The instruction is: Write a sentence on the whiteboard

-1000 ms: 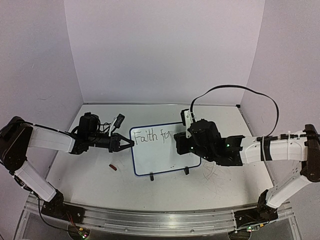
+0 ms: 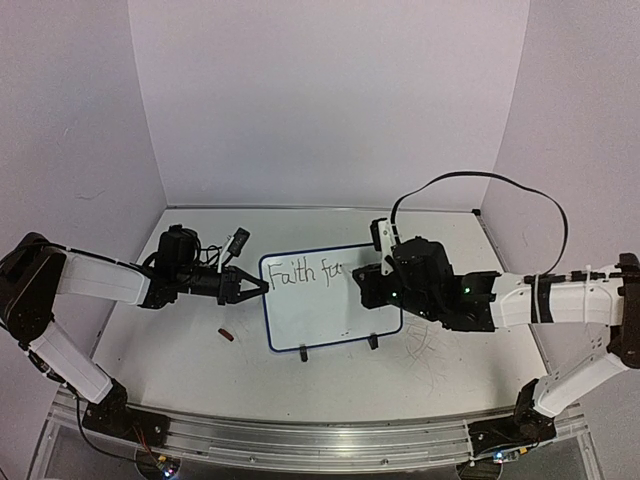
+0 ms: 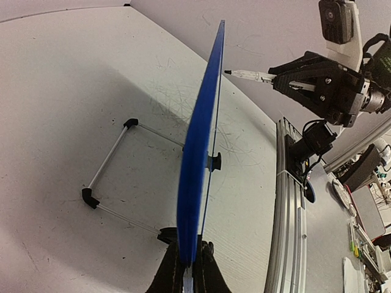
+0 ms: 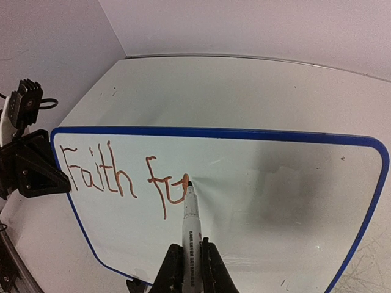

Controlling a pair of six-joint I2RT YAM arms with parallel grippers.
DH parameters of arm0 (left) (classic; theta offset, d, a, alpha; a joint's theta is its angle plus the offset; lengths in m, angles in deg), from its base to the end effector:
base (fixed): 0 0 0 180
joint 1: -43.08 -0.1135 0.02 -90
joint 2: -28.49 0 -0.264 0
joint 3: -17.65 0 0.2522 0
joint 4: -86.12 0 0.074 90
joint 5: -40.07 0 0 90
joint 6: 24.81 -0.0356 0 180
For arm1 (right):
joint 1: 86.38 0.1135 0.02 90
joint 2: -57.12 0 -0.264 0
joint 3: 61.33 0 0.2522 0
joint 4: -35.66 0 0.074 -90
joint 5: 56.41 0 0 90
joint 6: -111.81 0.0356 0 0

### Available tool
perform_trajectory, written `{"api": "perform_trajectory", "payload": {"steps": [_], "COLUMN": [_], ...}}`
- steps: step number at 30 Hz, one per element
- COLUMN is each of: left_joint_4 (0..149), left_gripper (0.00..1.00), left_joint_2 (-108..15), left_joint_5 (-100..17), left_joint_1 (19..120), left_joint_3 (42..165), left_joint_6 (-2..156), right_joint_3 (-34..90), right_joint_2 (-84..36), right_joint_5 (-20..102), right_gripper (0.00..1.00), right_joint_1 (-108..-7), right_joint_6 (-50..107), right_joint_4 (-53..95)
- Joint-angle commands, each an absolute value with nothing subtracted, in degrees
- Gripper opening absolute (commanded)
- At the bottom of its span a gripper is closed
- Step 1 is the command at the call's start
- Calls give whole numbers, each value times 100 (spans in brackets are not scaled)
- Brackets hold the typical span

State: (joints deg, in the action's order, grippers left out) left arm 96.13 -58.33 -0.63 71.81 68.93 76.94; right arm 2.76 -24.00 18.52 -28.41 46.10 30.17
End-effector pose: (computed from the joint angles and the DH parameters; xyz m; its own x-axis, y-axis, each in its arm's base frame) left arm 0.2486 -0.1671 0.1886 -0.5560 0.1533 -0.8169 0.8172 0.2801 -0.5037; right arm 0.1778 0.2668 0.2590 -0.4695 -0.0015 -0.8829 -0.5465 0.7859 0.2892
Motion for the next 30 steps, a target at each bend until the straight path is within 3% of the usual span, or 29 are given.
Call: {"api": "perform_trajectory", "payload": {"steps": [1,30], "left_joint_4": [9401,9344], "left_gripper": [0,0], "left_joint_2": [-5910,-5923], "left_joint_5": [-172,-184], "left_joint_1": [7261,7263], "left_joint_3": [7105,7123], "left_joint_6": [7486,7460], "right_joint_3": [328,191], "right_joint_2": [-2477,-2409], "right_joint_5": [1875,1164], "right_gripper": [0,0], "right_joint_1": [-2853,-2862], "right_joint_6": [4561,4877], "right_joint_4": [3254,2801]}}
